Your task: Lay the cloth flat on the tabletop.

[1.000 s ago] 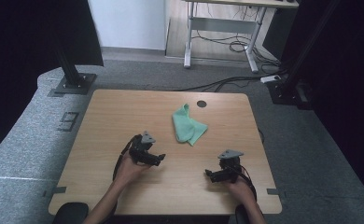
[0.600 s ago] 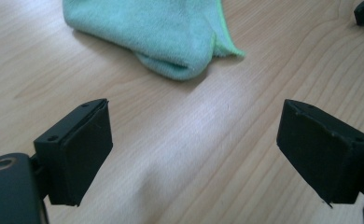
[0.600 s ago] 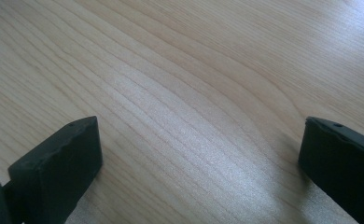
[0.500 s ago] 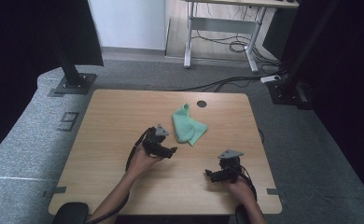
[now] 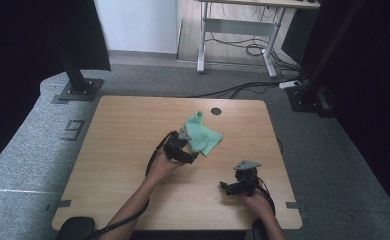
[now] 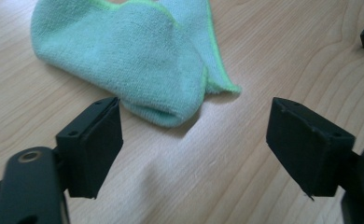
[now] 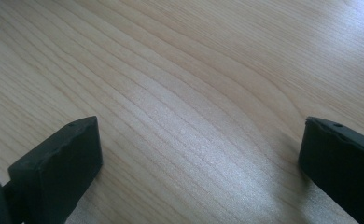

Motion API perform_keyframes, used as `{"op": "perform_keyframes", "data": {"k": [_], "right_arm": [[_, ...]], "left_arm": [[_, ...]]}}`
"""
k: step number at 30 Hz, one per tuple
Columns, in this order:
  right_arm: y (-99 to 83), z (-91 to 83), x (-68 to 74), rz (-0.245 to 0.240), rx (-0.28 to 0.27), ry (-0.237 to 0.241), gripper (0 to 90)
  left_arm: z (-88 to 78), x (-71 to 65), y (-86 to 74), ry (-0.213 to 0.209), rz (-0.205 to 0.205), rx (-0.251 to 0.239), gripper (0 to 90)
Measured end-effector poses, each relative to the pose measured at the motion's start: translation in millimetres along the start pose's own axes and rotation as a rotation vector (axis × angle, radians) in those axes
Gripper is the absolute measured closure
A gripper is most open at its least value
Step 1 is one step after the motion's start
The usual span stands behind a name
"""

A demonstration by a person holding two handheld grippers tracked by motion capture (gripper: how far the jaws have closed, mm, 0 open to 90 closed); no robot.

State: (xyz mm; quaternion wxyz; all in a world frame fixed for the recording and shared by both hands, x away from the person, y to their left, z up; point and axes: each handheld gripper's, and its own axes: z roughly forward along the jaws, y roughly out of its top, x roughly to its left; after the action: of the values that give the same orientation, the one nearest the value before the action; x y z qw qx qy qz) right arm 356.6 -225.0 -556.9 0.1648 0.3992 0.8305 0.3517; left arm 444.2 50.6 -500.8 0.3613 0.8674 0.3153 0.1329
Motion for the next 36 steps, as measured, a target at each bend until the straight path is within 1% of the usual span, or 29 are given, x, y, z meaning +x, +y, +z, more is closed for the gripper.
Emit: {"op": "perform_keyframes", "data": {"k": [3,5,7,9,13,14,15,16,17,22,25,27,30,36], "right_arm": [[0.0,0.0,0.0,0.000,0.000,0.000,0.0],[0.0,-0.1,0.1,0.001,0.001,0.000,0.0],[0.0,-0.1,0.1,0.001,0.001,0.000,0.0],[0.0,-0.1,0.1,0.001,0.001,0.000,0.0],[0.0,-0.1,0.1,0.001,0.001,0.000,0.0],[0.0,-0.1,0.1,0.001,0.001,0.001,0.0],[0.0,-0.1,0.1,0.001,0.001,0.001,0.0],[0.0,-0.1,0.1,0.002,0.001,0.000,0.0],[0.0,-0.1,0.1,0.001,0.001,0.001,0.0],[0.0,-0.1,0.0,0.001,0.001,0.001,0.0],[0.0,-0.1,0.1,0.002,0.001,0.001,0.0],[0.0,-0.1,0.1,0.001,0.001,0.001,0.0],[0.0,-0.1,0.1,0.002,0.001,0.000,0.0],[0.0,-0.1,0.1,0.002,0.001,0.000,0.0]], "left_arm": [[4.6,-0.5,3.2,-0.005,-0.002,-0.001,23.9],[8.7,-1.3,6.3,-0.010,0.006,-0.001,27.5],[11.8,-1.9,9.0,-0.021,0.003,-0.005,30.3],[15.1,-2.4,11.6,-0.024,0.010,-0.006,33.0],[22.6,-2.0,15.9,-0.024,0.023,0.006,38.1],[24.9,-2.0,16.5,-0.028,0.016,0.005,39.1],[27.0,-1.7,16.8,-0.029,0.021,0.011,40.4],[29.4,-1.9,16.9,-0.023,0.022,0.015,41.1],[31.6,-1.1,16.9,-0.021,0.031,0.024,41.9],[42.5,2.9,13.5,-0.006,0.028,0.053,46.6],[47.0,5.6,9.7,0.003,0.018,0.061,52.1],[49.7,7.6,7.2,0.010,0.022,0.071,55.6],[51.9,8.4,4.9,0.020,0.026,0.079,61.2],[51.9,9.8,3.3,0.035,0.026,0.079,72.6]]}}
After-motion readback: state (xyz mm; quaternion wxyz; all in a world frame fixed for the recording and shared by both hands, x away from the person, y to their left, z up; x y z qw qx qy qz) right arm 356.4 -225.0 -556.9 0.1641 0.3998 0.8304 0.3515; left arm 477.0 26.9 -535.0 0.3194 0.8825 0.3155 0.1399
